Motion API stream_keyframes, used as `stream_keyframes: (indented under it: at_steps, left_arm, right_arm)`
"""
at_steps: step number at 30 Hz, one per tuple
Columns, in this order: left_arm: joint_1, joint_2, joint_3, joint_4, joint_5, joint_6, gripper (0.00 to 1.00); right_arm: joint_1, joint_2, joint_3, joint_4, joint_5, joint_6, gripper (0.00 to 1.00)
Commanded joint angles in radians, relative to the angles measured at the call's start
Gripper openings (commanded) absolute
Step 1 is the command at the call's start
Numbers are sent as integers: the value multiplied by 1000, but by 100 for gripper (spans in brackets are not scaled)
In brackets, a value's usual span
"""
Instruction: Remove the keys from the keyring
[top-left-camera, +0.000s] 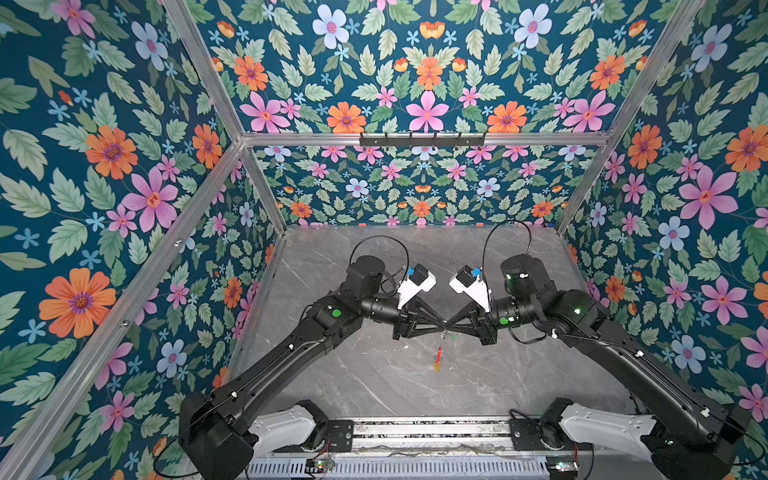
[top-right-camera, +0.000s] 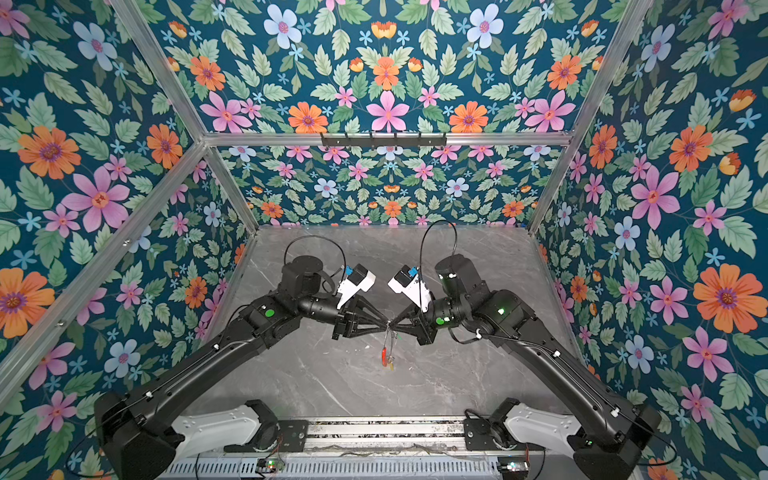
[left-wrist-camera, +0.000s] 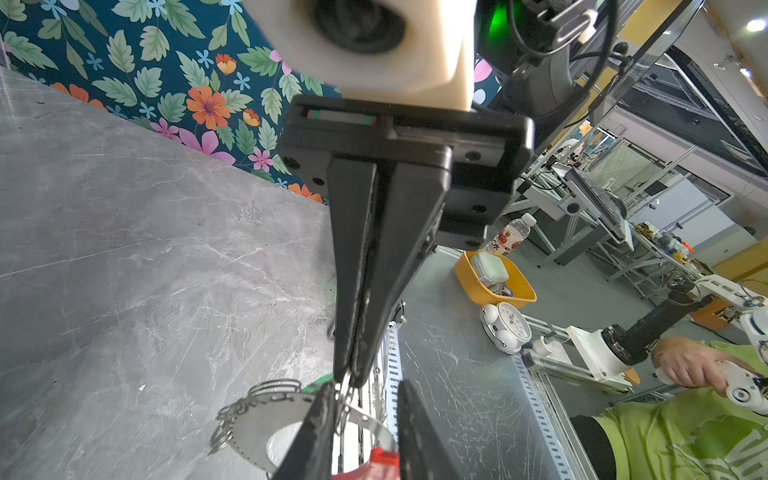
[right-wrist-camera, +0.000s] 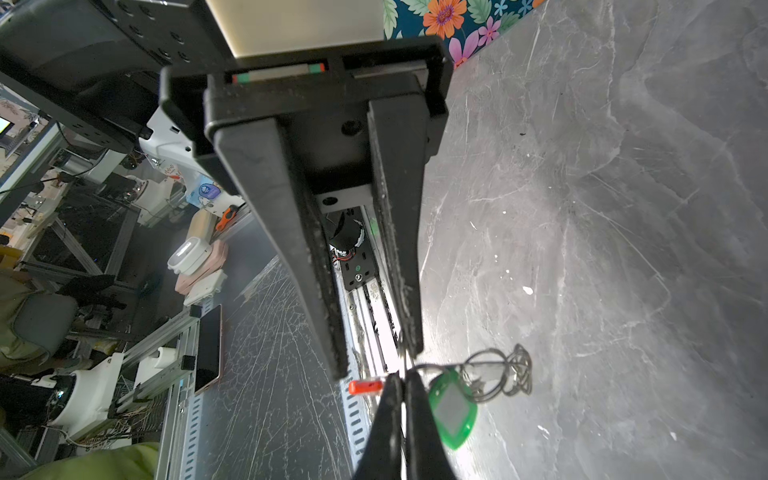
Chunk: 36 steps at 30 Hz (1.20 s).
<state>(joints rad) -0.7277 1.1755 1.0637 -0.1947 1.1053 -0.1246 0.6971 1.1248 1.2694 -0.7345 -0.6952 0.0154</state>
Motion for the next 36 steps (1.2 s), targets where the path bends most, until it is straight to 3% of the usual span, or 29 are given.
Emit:
stream_keyframes:
  at_steps: [1,5,10,21,25,32,36]
  left_arm:
    - [-3,2,11,3,32,14,22]
    - [-7,9,13,1,32,15,17]
    - [-11,19,18,-2,33,17,19]
    - [-14,22,22,-1,12,28,0]
    - [-15,0,10,21,-33,40,0]
    - [-14,-67,-43,173,-94,3,0]
    - [-13,-88,-60,222,-107,-6,0]
  right_arm:
    - [0,3,7,19,2,-14,0]
    - [2,3,8,19,7,-14,0]
    - [4,3,13,17,26,-15,0]
    - [20,7,18,42,46,0,0]
    - [28,-7,10,81,62,20,0]
    - [28,-156,-132,318,178,80,33]
    - [29,-265,-253,461,215,102,43]
